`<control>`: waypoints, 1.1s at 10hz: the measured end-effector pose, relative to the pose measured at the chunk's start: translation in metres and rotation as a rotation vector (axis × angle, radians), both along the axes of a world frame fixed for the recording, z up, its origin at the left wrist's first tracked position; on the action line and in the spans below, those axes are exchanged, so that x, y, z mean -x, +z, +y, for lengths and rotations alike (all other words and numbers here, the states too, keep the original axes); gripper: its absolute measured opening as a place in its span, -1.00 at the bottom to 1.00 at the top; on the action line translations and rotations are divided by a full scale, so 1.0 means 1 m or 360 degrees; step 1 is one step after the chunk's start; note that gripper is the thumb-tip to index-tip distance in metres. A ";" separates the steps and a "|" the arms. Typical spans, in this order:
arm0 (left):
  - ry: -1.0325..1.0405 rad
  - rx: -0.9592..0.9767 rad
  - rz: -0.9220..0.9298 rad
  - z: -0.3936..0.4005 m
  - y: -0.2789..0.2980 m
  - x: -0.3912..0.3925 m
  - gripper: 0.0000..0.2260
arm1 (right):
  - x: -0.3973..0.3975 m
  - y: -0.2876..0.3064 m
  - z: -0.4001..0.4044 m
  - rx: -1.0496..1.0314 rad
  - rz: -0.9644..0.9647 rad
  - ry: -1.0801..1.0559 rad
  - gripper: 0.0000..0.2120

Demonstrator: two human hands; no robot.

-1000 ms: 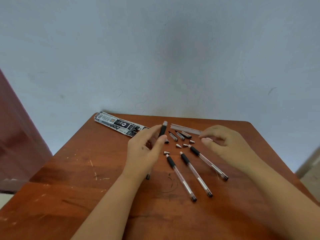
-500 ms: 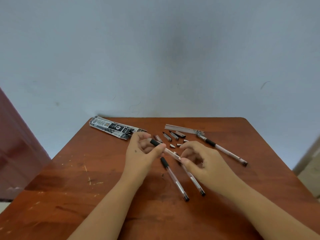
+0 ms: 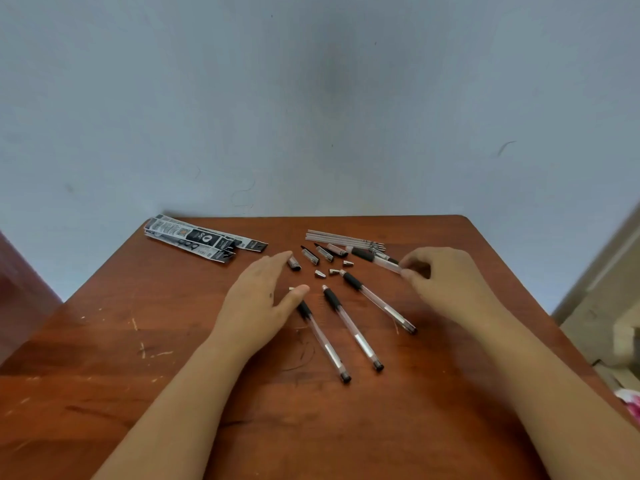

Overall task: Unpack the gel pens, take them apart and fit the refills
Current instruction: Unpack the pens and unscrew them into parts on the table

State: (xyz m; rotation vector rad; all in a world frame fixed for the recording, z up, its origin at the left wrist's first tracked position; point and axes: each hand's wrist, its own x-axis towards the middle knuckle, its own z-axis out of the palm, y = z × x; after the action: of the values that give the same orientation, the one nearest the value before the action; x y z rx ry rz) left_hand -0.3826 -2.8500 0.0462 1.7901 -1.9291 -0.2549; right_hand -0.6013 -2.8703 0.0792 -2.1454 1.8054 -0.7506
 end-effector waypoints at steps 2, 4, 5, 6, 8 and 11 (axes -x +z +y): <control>0.0099 -0.0537 -0.0408 -0.003 -0.008 -0.005 -0.45 | -0.002 -0.007 -0.006 -0.0264 0.0274 -0.0159 -0.82; 0.0074 -0.0688 -0.0547 -0.004 -0.008 -0.005 -0.46 | -0.011 -0.014 -0.004 -0.0376 0.0392 -0.0135 -0.84; 0.0071 -0.0692 -0.0561 -0.004 -0.006 -0.005 -0.47 | -0.012 -0.014 -0.005 -0.0404 0.0424 -0.0088 -0.85; 0.0067 -0.0705 -0.0566 -0.003 -0.004 -0.004 -0.47 | -0.009 -0.012 -0.006 -0.0411 0.0395 -0.0083 -0.81; 0.0059 -0.0698 -0.0549 -0.001 -0.003 -0.004 -0.47 | 0.017 -0.014 -0.021 -0.0097 0.0227 -0.0373 -0.70; 0.0080 -0.0638 -0.0481 0.001 -0.004 -0.003 -0.49 | 0.012 -0.017 -0.021 -0.0194 0.0537 -0.0234 -0.78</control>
State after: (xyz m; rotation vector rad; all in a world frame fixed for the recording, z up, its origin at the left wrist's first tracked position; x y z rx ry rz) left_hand -0.3794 -2.8495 0.0424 2.2416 -2.1507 -0.3965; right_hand -0.6130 -2.8915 0.0625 -2.1792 2.1309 -0.3071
